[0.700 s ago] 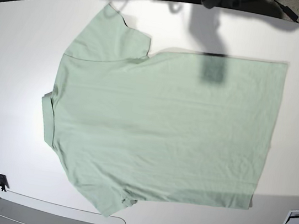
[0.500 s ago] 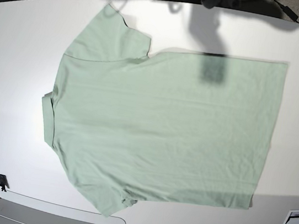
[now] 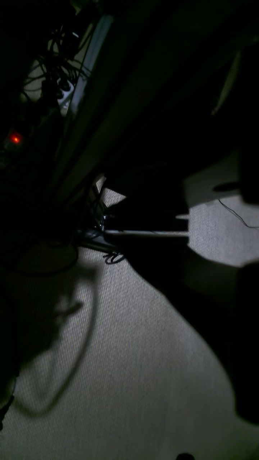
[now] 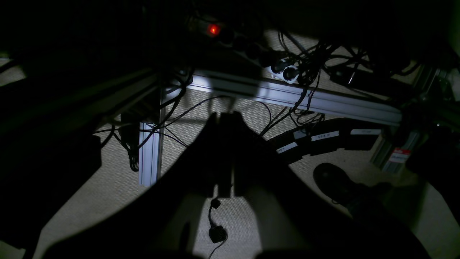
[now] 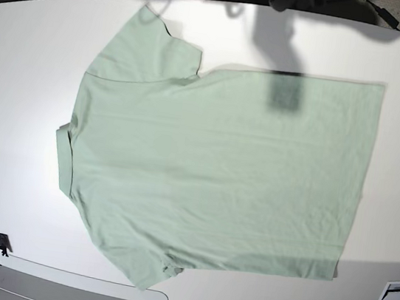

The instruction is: Fold the T-shirt properly

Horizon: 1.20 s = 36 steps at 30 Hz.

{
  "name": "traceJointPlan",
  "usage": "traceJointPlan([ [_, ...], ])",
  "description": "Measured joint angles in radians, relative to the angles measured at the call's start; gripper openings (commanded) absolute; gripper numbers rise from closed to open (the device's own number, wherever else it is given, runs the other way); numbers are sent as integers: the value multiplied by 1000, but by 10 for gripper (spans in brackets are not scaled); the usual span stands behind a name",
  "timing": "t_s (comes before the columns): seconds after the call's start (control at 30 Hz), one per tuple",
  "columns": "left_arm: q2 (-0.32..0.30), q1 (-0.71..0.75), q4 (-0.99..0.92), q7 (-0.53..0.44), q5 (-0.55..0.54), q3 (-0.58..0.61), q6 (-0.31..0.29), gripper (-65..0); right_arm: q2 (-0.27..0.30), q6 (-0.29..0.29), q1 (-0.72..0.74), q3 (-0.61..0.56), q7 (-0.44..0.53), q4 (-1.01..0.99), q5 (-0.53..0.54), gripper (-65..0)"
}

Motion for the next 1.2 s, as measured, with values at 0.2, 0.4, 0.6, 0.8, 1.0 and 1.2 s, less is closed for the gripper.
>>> traceJointPlan([
  [0.2,-1,45,42,0,0,0,0,-650,8,-1,-18,0,8,1,0,-650],
  [0.4,-11,109,102,-1,0,0,0,-650,35,-3,-82,0,124,1,0,-650],
  [0.6,-35,236,263,0,-2,0,0,-650,72,-3,-156,0,201,42,0,-650],
  [0.8,-65,421,495,0,-88,1,-42,-650,115,-3,-295,0,202,235,1,-650],
  [1.0,-141,623,759,8,-208,4,-137,-650,185,-3,-517,0,199,530,85,-650],
  [1.2,-207,817,1054,24,-208,3,-170,-650,274,-4,-741,8,221,848,195,-650],
])
